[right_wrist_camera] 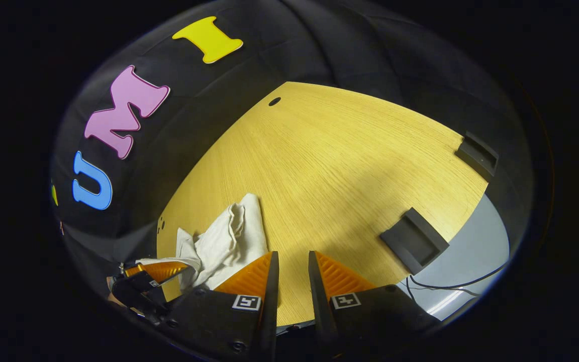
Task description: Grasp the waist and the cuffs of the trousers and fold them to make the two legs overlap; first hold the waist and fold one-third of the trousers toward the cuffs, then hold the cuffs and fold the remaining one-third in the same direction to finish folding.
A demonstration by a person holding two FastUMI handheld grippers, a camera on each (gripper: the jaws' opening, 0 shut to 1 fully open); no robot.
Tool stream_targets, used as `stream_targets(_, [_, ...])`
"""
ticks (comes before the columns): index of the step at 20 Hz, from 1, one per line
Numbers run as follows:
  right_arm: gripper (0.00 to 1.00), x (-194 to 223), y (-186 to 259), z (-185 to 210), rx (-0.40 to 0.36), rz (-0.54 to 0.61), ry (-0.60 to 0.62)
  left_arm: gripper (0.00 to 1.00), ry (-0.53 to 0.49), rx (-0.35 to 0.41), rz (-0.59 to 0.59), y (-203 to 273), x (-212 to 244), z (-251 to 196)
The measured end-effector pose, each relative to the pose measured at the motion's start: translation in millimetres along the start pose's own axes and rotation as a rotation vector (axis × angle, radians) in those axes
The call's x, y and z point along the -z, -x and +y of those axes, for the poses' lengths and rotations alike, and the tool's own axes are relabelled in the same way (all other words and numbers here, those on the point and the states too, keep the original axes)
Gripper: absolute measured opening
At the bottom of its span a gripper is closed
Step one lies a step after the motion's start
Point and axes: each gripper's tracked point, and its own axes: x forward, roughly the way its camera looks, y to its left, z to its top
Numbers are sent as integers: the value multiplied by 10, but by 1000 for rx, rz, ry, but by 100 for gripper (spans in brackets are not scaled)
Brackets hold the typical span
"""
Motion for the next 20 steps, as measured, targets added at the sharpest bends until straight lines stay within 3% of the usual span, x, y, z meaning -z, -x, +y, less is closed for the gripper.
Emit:
stream_targets(4, [36,84,-7,69,-2,1,10,98,40,-156,-27,304,-15,343])
stream_targets(5, [27,107,4,101,-5,2,10,98,57,-189,-32,394,8,410])
stream_targets(6, [36,127,10,141,-10,0,9,98,82,-217,-34,448,46,470])
stream_targets(7, [27,129,23,190,-21,-6,8,98,118,-242,-33,512,83,522])
stream_targets(8, [36,126,44,259,-34,-13,10,98,165,-262,-29,580,165,546])
stream_targets(9, [36,113,60,326,-47,-22,18,98,217,-280,-18,646,254,563])
stream_targets(10, [27,101,84,409,-63,-32,28,98,275,-300,-2,736,375,587])
stream_targets(11, [36,71,107,499,-81,-46,38,98,337,-318,12,803,474,599])
stream_targets(20, [36,-88,361,1322,-203,-129,177,96,1180,-420,8,954,1190,524])
